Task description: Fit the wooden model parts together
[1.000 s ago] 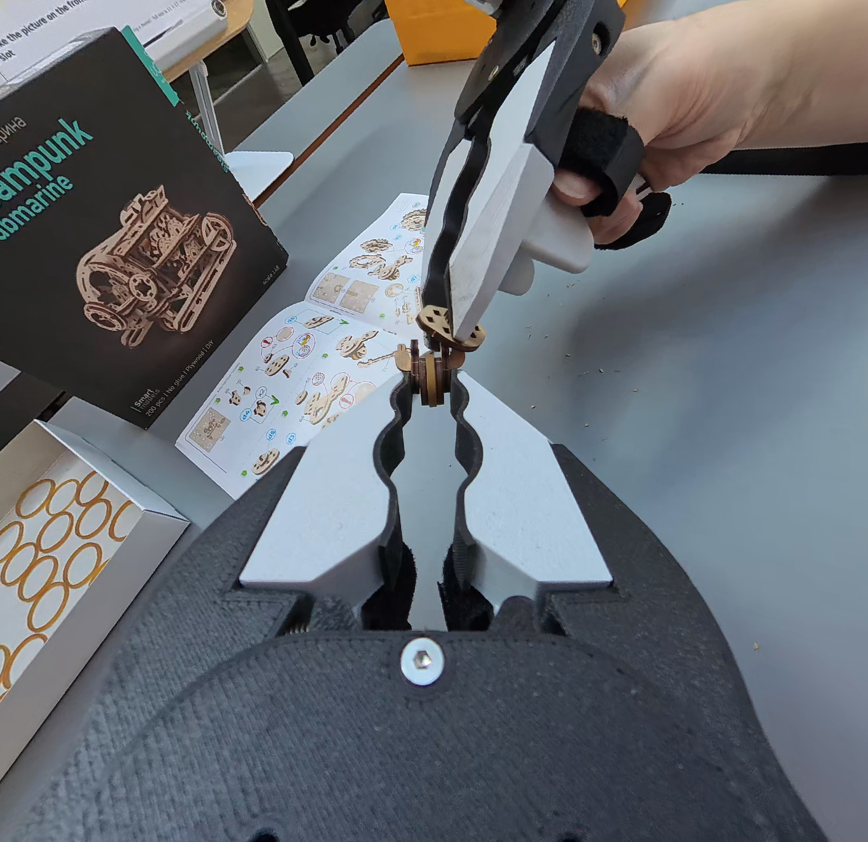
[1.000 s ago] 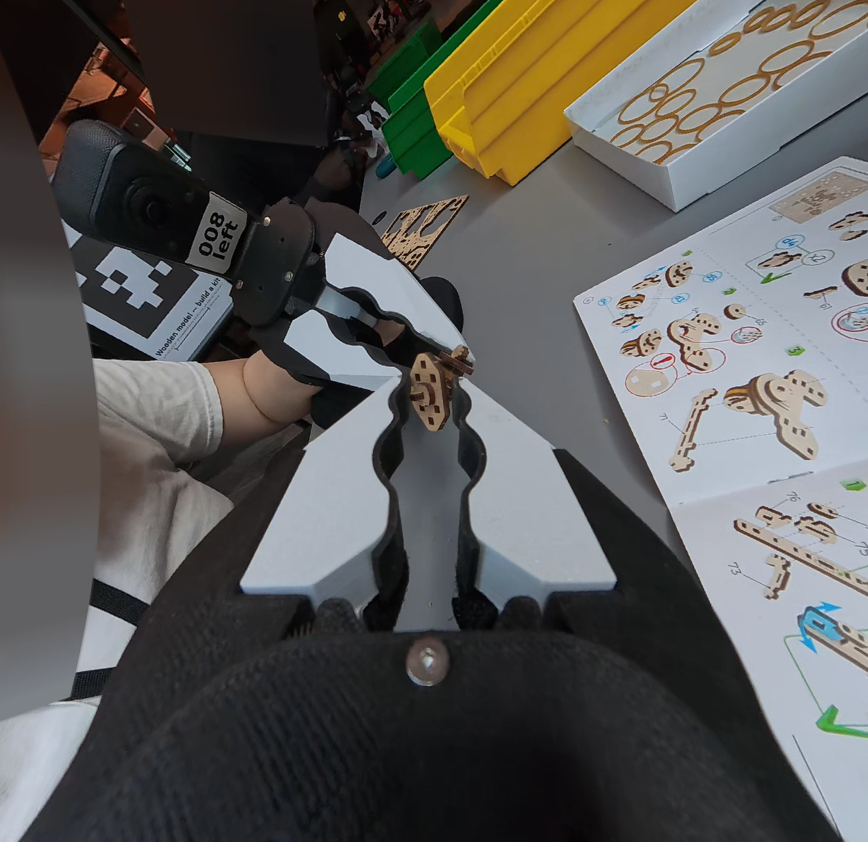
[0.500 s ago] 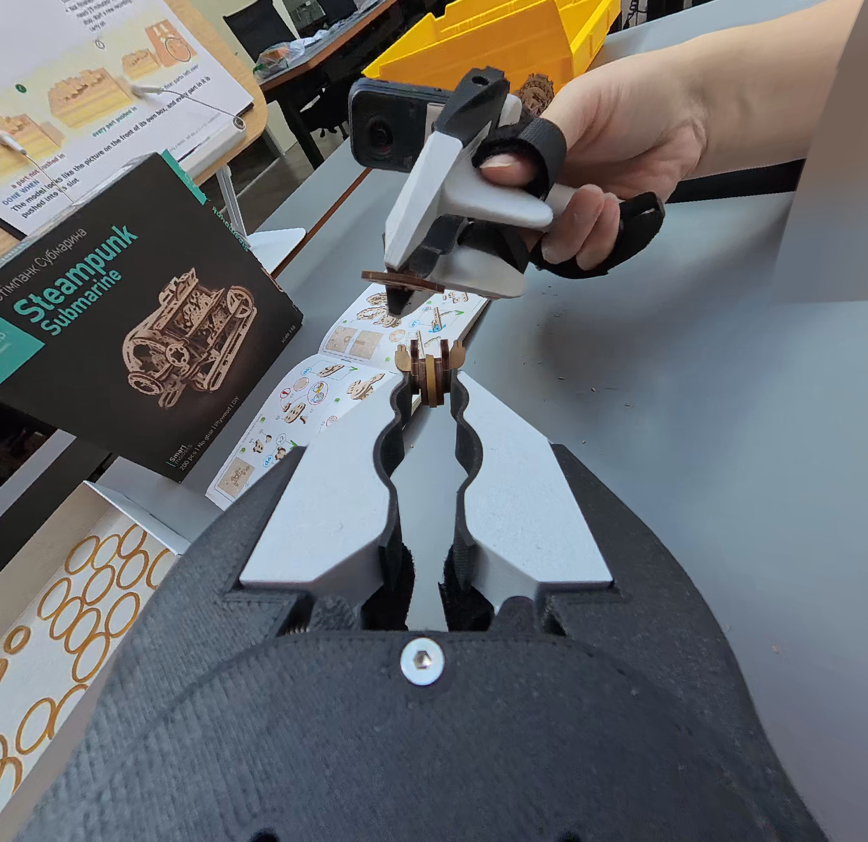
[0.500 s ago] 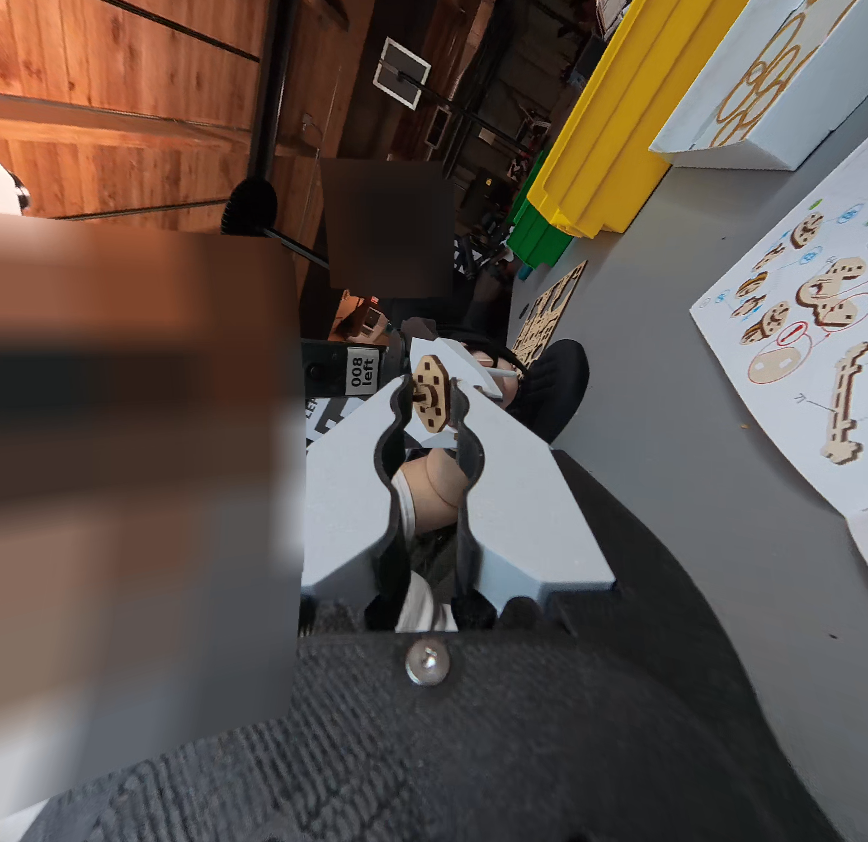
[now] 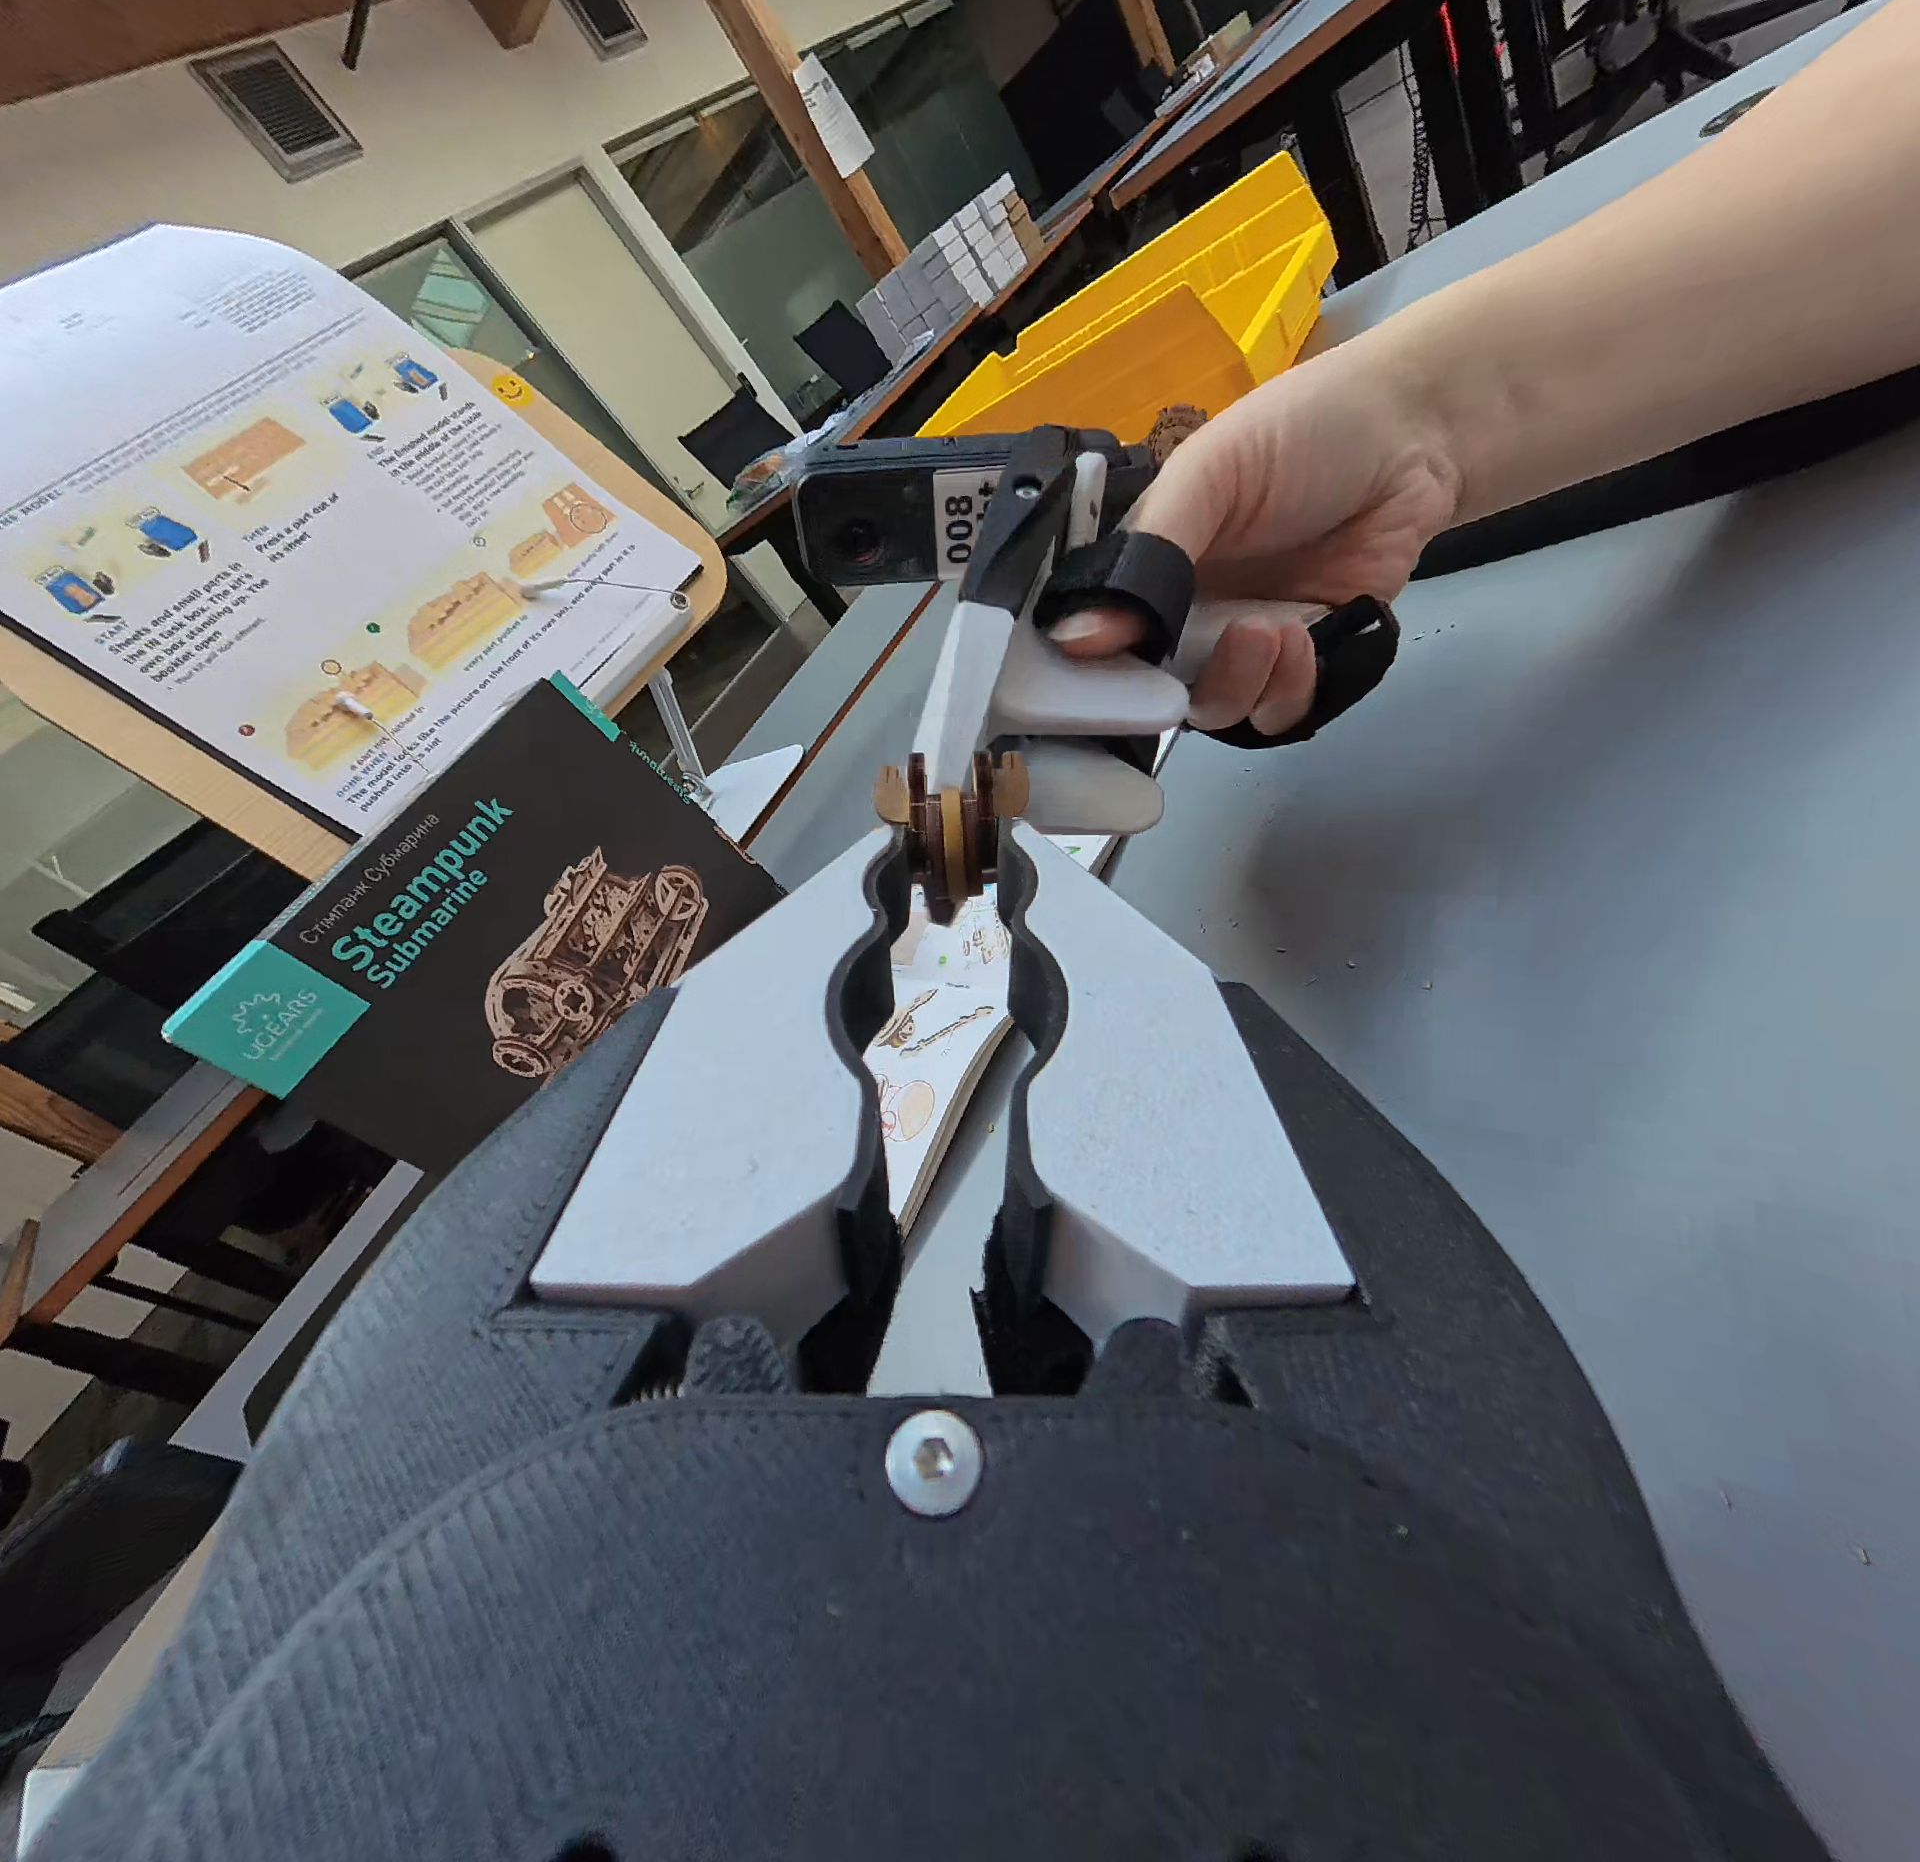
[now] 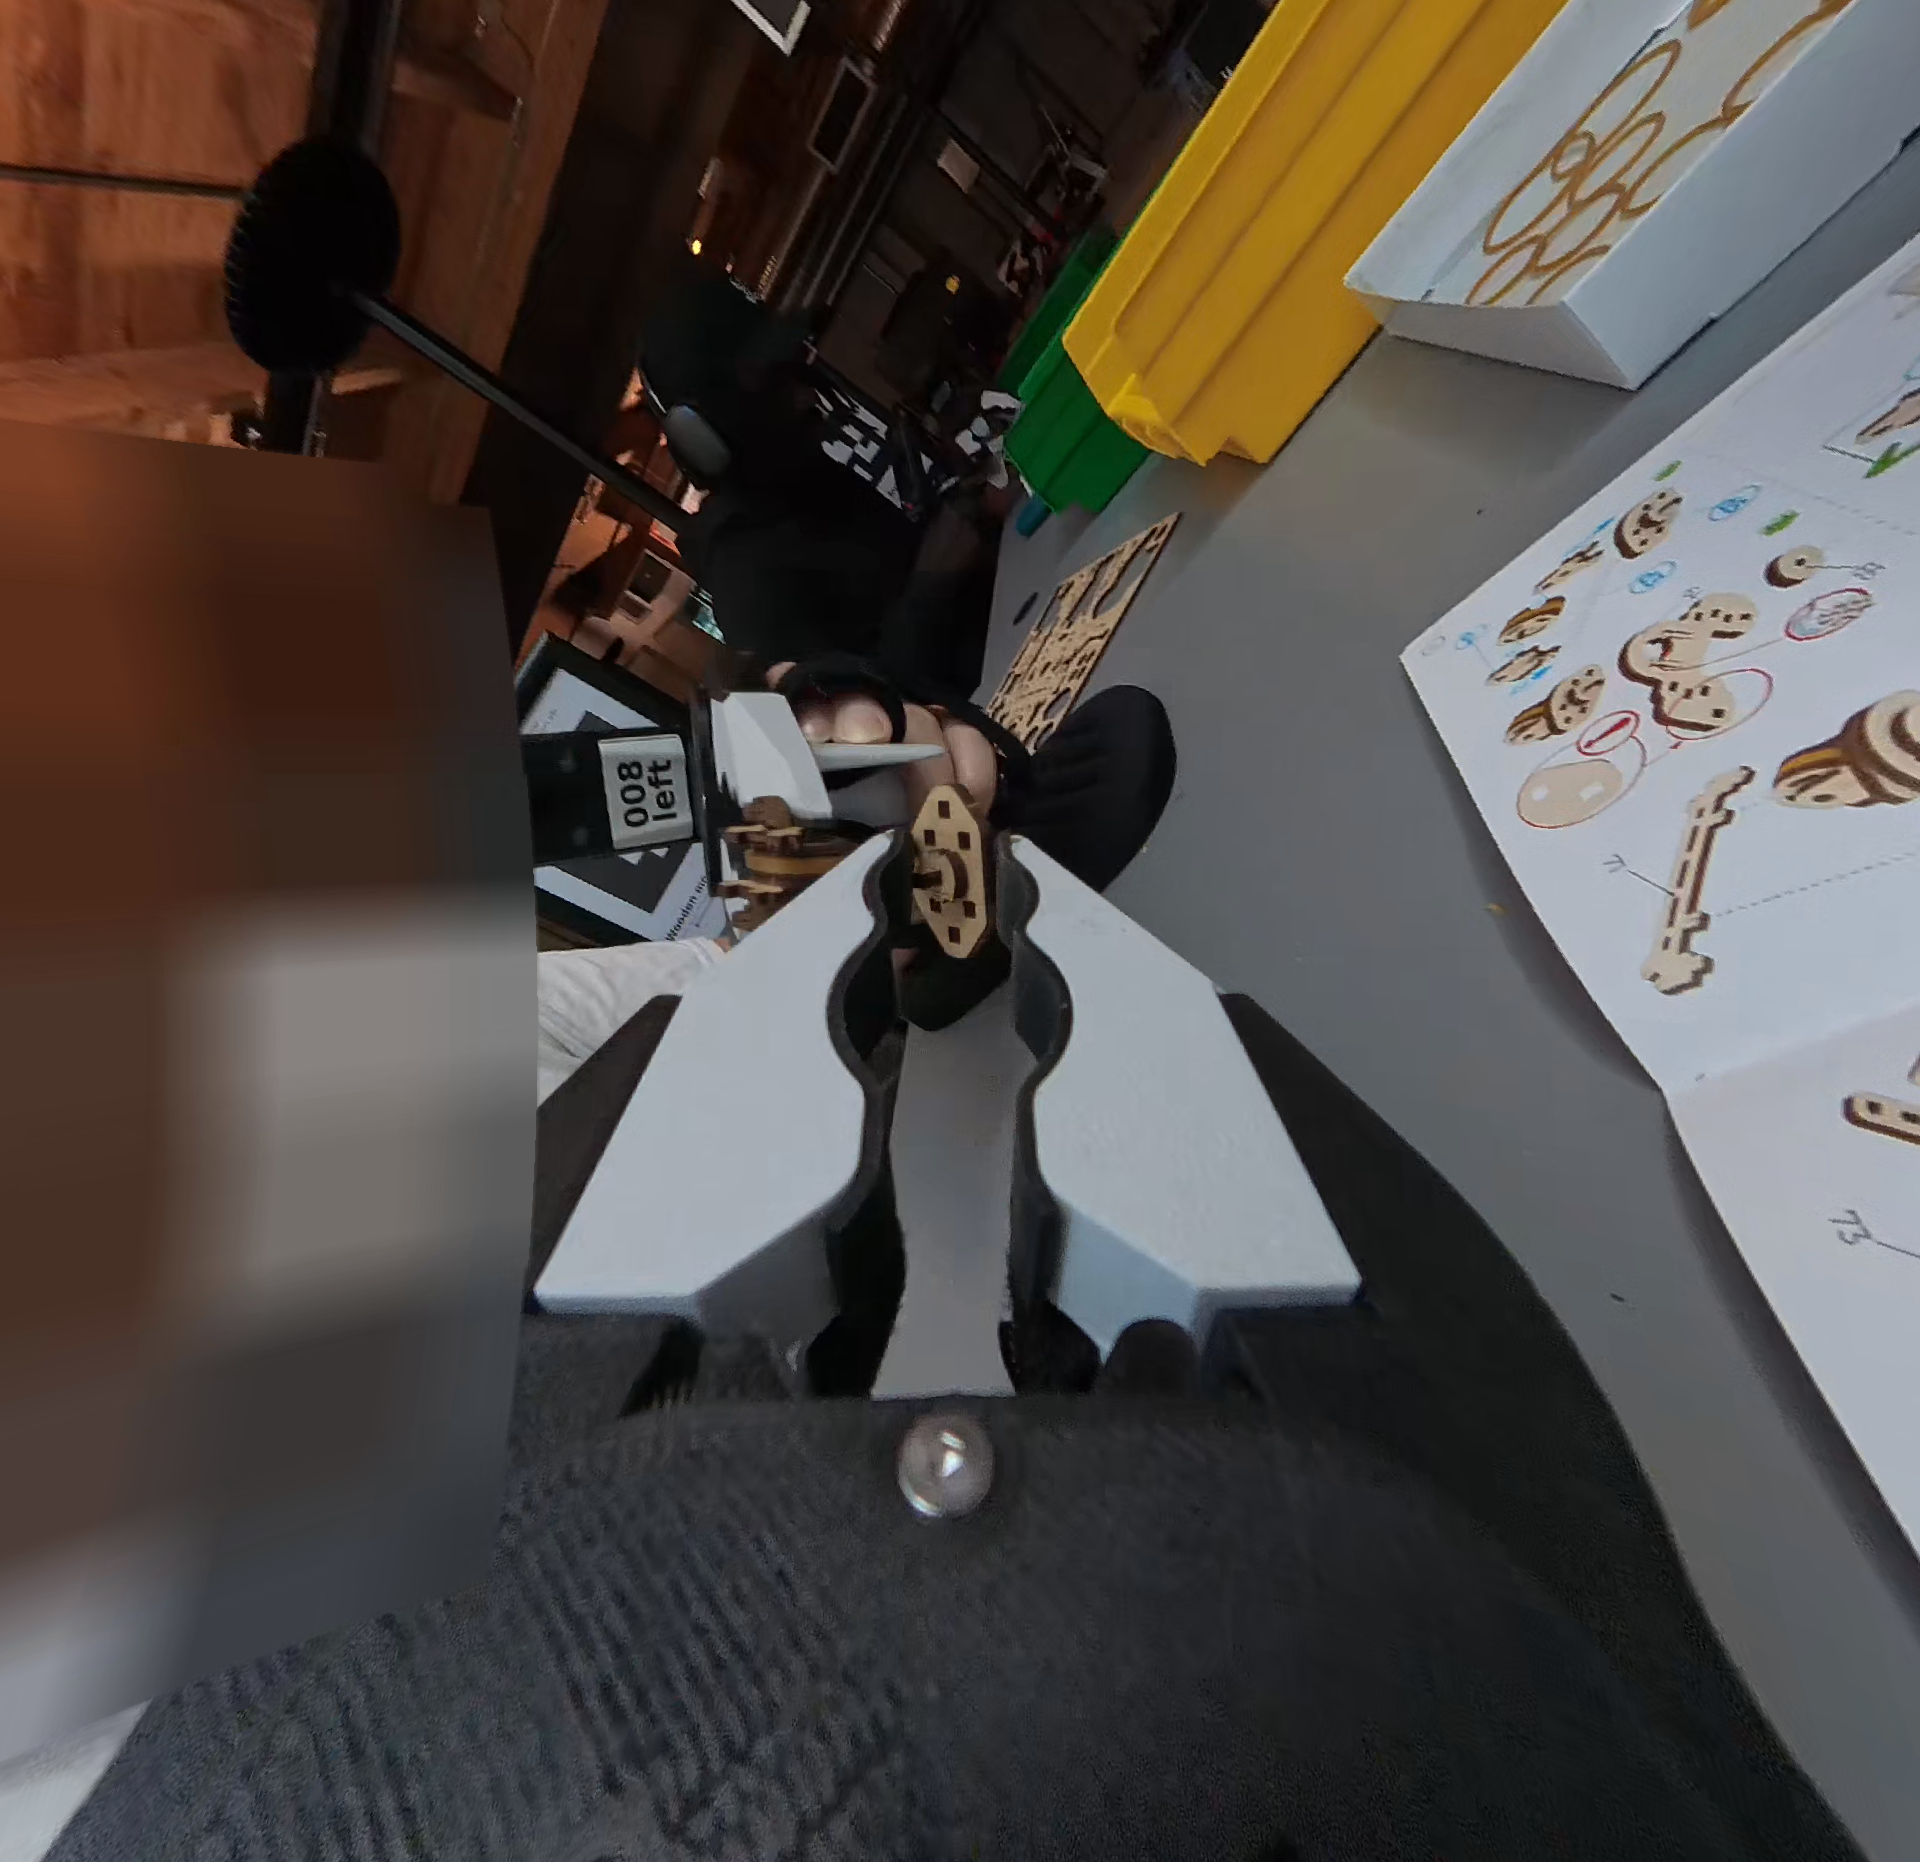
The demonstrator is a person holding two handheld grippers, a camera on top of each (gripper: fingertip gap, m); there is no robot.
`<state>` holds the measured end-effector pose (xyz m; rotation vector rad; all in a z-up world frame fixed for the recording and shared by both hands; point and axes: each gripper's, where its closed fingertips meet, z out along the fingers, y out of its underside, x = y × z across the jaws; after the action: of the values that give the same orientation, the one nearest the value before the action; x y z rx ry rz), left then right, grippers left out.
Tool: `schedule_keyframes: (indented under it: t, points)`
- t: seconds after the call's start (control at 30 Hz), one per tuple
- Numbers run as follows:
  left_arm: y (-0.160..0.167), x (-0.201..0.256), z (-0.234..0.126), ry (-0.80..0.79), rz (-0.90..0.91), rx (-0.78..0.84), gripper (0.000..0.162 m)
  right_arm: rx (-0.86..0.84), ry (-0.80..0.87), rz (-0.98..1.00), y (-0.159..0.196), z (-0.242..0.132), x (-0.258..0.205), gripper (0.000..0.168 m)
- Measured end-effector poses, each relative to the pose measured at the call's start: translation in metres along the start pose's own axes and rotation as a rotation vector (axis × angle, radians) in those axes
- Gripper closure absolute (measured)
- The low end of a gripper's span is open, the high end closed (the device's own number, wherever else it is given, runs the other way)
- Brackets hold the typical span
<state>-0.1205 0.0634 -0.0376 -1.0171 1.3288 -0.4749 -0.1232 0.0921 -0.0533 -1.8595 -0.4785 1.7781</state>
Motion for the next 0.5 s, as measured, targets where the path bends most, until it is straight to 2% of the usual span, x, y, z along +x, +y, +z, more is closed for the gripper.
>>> schedule_keyframes:
  t: [0.03, 0.27, 0.33, 0.4, 0.5]
  points:
    - [-0.001, -0.001, -0.001, -0.002, -0.004, 0.009, 0.148, -0.058, 0.052, -0.015, 0.007, -0.001, 0.009, 0.155]
    - [-0.004, -0.006, -0.004, -0.006, -0.040, 0.034, 0.148, -0.536, 0.423, -0.190, 0.075, -0.016, 0.070, 0.153]
    - [-0.004, -0.007, -0.004, -0.019, -0.017, 0.026, 0.148, -0.539, 0.404, -0.190, 0.076, -0.013, 0.067, 0.152]
    - [-0.001, -0.008, -0.004, -0.047, 0.021, 0.001, 0.148, -0.527, 0.407, -0.235, 0.067, -0.013, 0.064, 0.132]
    - [0.002, -0.007, -0.002, -0.067, 0.066, -0.027, 0.148, -0.395, 0.362, -0.455, 0.035, -0.008, 0.039, 0.123]
